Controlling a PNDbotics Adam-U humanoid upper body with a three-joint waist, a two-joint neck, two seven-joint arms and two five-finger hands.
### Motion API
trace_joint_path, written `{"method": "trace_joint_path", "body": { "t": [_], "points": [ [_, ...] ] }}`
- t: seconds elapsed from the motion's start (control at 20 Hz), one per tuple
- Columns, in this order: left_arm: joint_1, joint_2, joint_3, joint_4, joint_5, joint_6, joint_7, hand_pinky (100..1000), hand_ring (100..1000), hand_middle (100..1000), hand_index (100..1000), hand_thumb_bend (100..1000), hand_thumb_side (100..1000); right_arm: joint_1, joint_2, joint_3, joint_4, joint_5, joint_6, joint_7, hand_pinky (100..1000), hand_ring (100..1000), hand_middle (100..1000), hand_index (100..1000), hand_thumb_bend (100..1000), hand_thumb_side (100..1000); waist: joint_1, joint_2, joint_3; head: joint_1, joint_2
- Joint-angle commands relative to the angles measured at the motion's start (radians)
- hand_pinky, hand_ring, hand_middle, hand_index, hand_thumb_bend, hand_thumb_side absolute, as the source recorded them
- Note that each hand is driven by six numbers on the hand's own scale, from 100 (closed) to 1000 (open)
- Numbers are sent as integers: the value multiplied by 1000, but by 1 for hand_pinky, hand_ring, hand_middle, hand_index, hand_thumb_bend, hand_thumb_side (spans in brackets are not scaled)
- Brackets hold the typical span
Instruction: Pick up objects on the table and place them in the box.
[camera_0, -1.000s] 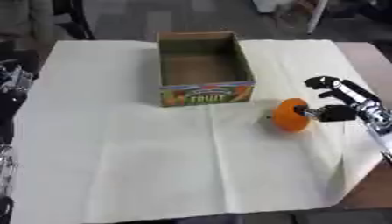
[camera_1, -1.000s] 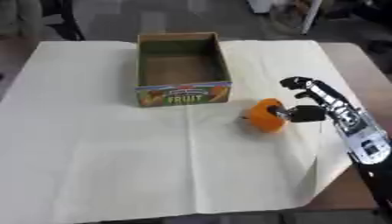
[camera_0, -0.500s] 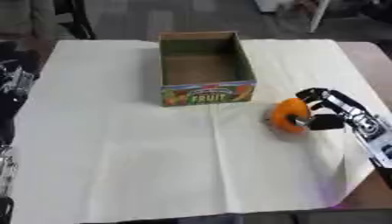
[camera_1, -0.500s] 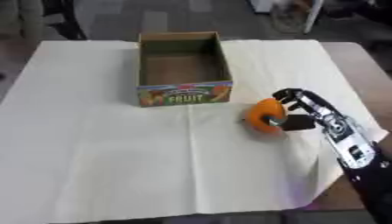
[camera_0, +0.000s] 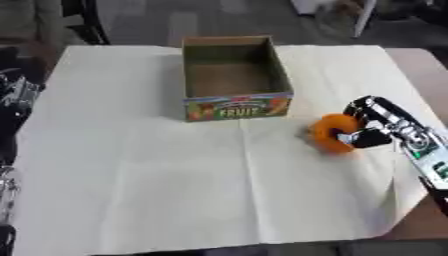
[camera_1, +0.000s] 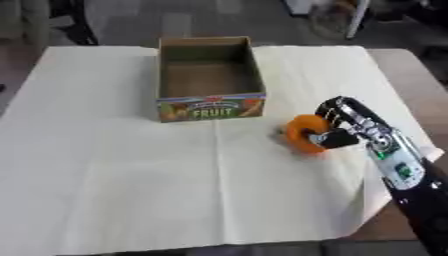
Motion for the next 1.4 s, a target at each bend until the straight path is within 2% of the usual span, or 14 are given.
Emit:
{"method": "trace_joint_path", "body": {
  "t": [0.05,0.2,0.25,0.3,0.5,0.85,1.15,1.4],
  "points": [
    [-11,17,2,-18,1,-2,-2,609,635,589,724,623,387,-32,-40,-7,-59,10,-4,-18,372,387,336,428,239,118,0,-16,-2,-1,6],
    [-10,18,2,-19,1,-2,-2,609,636,590,724,624,387,-60,-51,-9,-97,-2,-5,-24,372,386,334,427,247,123,0,-19,-2,0,6],
    [-10,18,2,-18,1,-2,-2,609,636,590,724,627,390,-72,-55,-9,-107,-11,-4,-26,374,387,334,427,176,227,0,-20,-2,-1,6],
    [-10,18,1,-18,2,-1,-2,609,636,590,724,624,387,-88,-60,-7,-114,-17,-4,-27,375,388,334,427,250,125,0,-21,-1,-1,6],
    [-10,17,-1,-19,2,-1,-5,609,637,589,724,624,386,-167,-73,9,-98,-26,-1,-18,379,390,335,428,261,134,1,-25,8,-4,6],
    [-20,13,-8,-22,5,1,-11,609,637,589,724,625,386,-324,-45,23,56,-34,12,-27,385,398,335,431,258,135,8,-17,45,-17,6],
    [-37,6,-14,-27,6,3,-18,609,637,589,724,626,387,-446,8,18,190,6,12,-62,389,404,336,433,252,130,9,3,89,-35,6],
    [-51,4,-19,-31,6,4,-23,609,637,588,724,626,387,-521,58,15,285,56,5,-87,402,416,347,449,281,134,7,19,128,-51,-3]
  ]
}}
